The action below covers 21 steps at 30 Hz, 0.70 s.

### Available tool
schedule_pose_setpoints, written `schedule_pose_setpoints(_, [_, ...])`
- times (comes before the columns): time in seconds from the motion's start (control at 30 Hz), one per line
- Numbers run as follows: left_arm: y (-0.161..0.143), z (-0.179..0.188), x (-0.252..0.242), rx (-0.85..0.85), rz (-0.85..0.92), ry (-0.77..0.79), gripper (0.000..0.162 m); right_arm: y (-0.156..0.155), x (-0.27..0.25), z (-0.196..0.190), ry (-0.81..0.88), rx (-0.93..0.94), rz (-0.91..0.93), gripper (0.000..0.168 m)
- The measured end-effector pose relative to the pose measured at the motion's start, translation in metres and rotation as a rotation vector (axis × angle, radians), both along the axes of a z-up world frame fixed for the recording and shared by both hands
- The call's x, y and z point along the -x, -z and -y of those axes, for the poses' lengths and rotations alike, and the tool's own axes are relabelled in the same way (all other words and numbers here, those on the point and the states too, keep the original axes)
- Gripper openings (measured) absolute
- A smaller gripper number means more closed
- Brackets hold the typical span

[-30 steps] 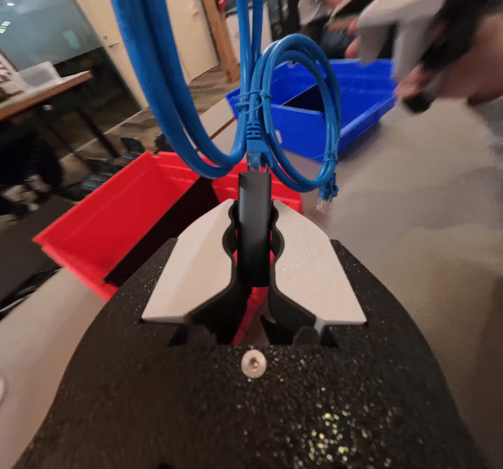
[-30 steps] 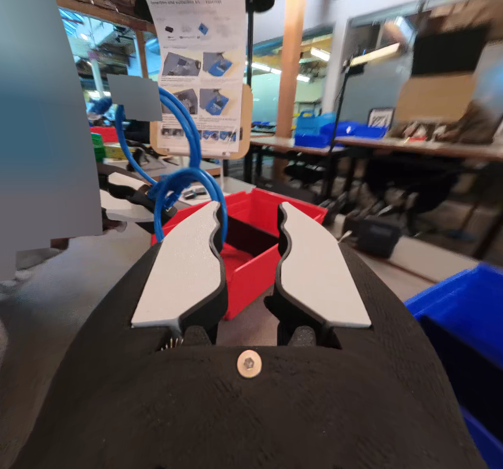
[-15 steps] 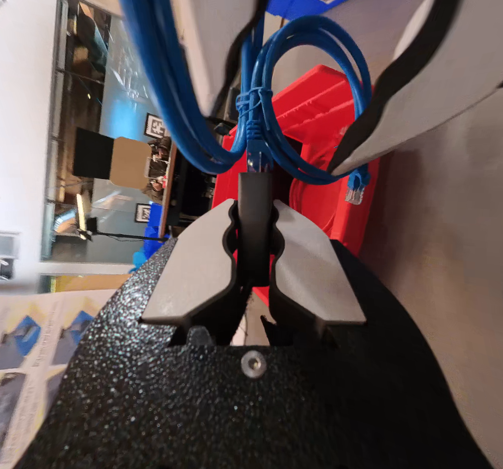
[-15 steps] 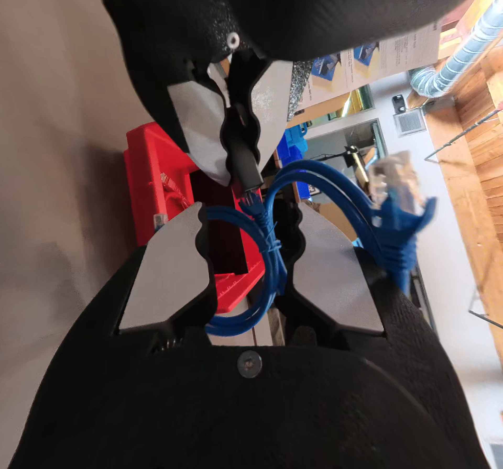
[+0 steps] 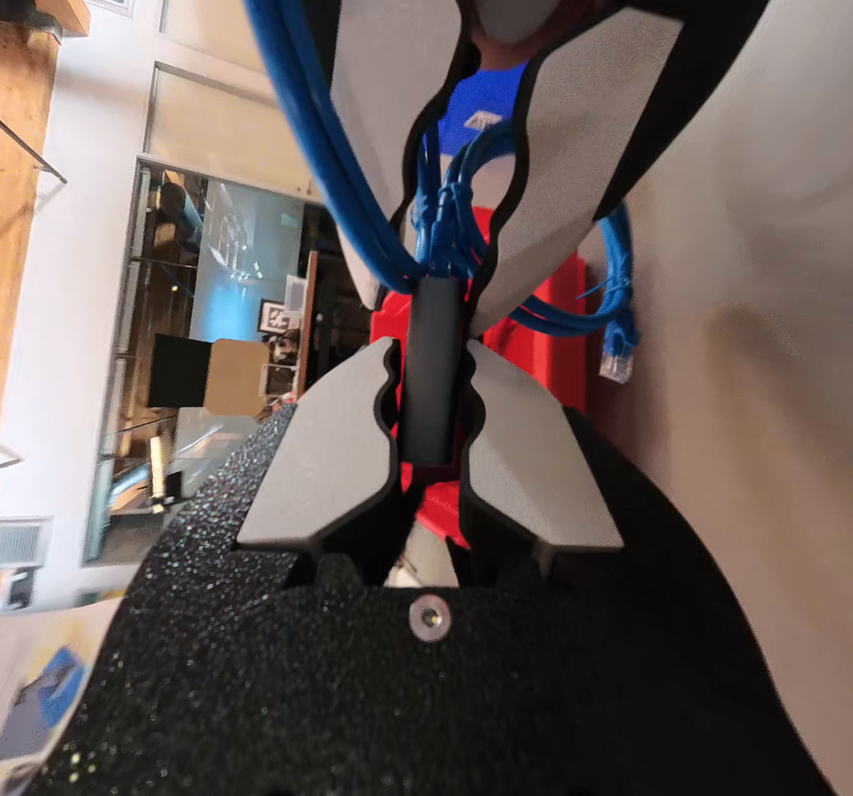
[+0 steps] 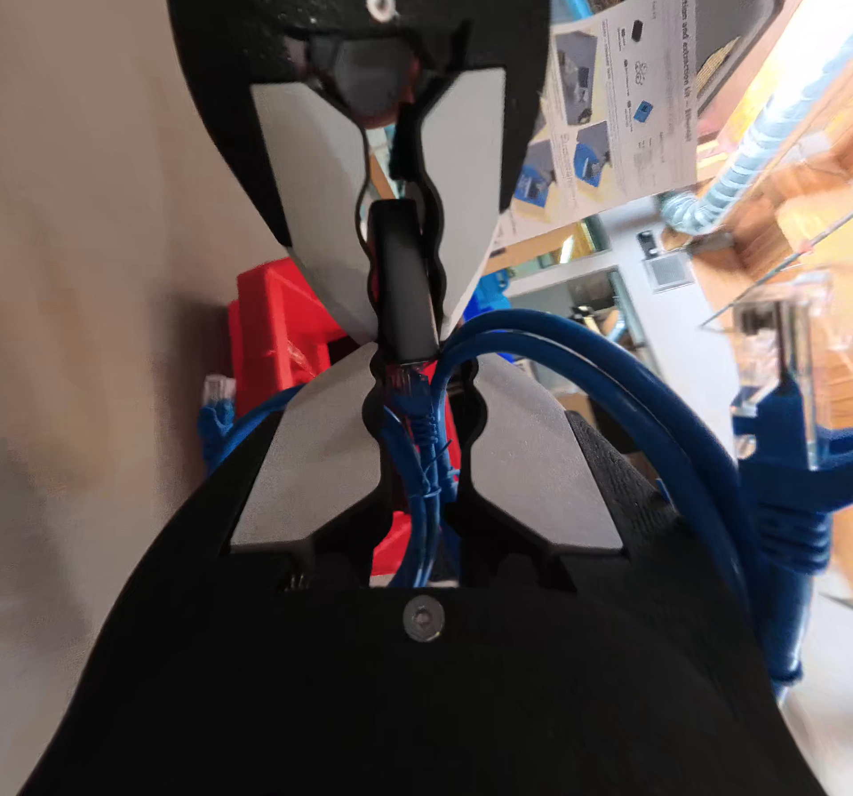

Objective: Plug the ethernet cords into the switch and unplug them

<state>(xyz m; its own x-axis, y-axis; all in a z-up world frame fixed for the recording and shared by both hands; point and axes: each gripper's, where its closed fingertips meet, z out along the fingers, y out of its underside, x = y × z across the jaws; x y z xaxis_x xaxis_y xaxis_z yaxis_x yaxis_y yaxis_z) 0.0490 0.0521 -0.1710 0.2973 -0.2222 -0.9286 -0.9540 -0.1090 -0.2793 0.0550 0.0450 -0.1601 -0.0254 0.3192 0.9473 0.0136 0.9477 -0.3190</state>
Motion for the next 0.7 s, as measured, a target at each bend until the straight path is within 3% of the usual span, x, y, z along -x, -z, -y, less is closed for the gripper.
schedule_pose_setpoints(0.23, [-0.03, 0.018, 0.0, -0.124, 0.395, 0.085, 0.045, -0.018, -0.013, -0.007, -0.144, 0.482, -0.066, 0.028])
schedule_pose_setpoints(0.43, [-0.031, 0.02, -0.005, -0.23, 0.805, 0.235, 0.072, -0.039, -0.028, -0.002, -0.382, 0.914, -0.148, 0.028])
schedule_pose_setpoints(0.53, [-0.044, 0.026, -0.016, -0.3, 1.051, 0.429, 0.059, -0.038, -0.033, 0.009, -0.527, 1.064, -0.131, 0.028])
schedule_pose_setpoints(0.63, [-0.058, 0.037, -0.023, -0.24, 1.346, 0.634, 0.048, -0.038, -0.039, 0.017, -0.629, 1.16, -0.088, 0.027])
schedule_pose_setpoints(0.7, [-0.057, 0.04, -0.029, -0.17, 1.435, 0.705, 0.047, -0.037, -0.042, 0.017, -0.665, 1.206, -0.062, 0.028])
